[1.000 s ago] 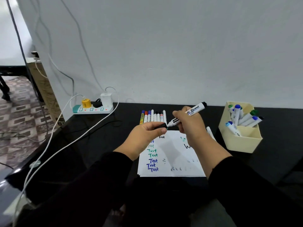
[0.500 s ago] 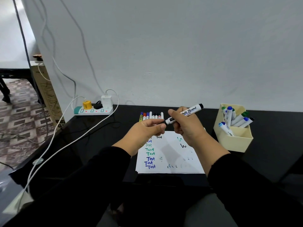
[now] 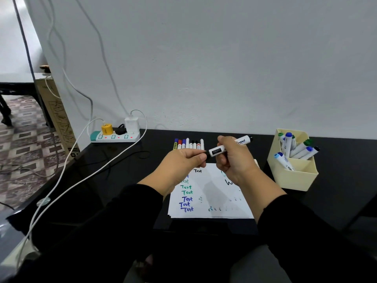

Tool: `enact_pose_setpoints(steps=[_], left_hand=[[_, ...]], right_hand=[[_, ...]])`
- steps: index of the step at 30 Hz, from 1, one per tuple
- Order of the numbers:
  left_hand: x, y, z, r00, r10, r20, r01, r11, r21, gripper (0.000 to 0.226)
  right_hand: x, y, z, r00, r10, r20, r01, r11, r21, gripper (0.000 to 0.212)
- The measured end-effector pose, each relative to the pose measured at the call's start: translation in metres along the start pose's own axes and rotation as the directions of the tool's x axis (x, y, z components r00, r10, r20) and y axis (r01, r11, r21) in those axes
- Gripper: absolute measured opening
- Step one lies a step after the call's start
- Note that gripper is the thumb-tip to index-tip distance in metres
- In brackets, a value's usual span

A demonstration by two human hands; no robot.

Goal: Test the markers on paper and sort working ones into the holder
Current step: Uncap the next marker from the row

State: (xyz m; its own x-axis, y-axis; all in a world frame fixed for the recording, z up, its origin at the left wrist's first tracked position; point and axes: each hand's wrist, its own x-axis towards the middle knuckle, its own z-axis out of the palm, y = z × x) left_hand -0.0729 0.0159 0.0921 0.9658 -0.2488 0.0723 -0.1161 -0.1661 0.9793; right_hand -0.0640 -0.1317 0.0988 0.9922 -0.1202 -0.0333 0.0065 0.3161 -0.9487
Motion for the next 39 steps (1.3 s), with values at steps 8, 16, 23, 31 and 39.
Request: enact_pose_setpoints(steps=[8,16,23,31,39], left_hand=[[0.010,-0.010,0.007,0.996,0.043,-0.079,-0.036,0.996,0.087,0.016],[0.027,-0.033,-0.003,0.998,-0.066,0.005,0.063,0.962,0.264,0.048],[0.042,-0.103,-0.013,0.930,-0.297,-0.215,0.349,0.536,0.769,0.066],[0.036,-0.126,-0.009,0.938,-0.268,-0.218,0.307,0.359,0.881,0.061],[0.034,-0.126,-0.008,0.942,-0.255,-0.220,0.299,0.333,0.894,0.060]], right_hand=[[0.003,0.013,0.006,0.991,0.079,-0.108,-0.071,0.995,0.072,0.029],[0.009,0.022,-0.008,0.982,0.033,-0.185,-0.063,0.985,-0.159,0.027],[0.027,0.028,-0.039,0.850,-0.236,-0.471,-0.037,0.865,-0.500,0.043],[0.033,0.035,-0.053,0.667,-0.285,-0.689,-0.120,0.871,-0.476,0.066],[0.044,0.028,-0.072,0.585,-0.224,-0.780,-0.153,0.914,-0.376,0.064]])
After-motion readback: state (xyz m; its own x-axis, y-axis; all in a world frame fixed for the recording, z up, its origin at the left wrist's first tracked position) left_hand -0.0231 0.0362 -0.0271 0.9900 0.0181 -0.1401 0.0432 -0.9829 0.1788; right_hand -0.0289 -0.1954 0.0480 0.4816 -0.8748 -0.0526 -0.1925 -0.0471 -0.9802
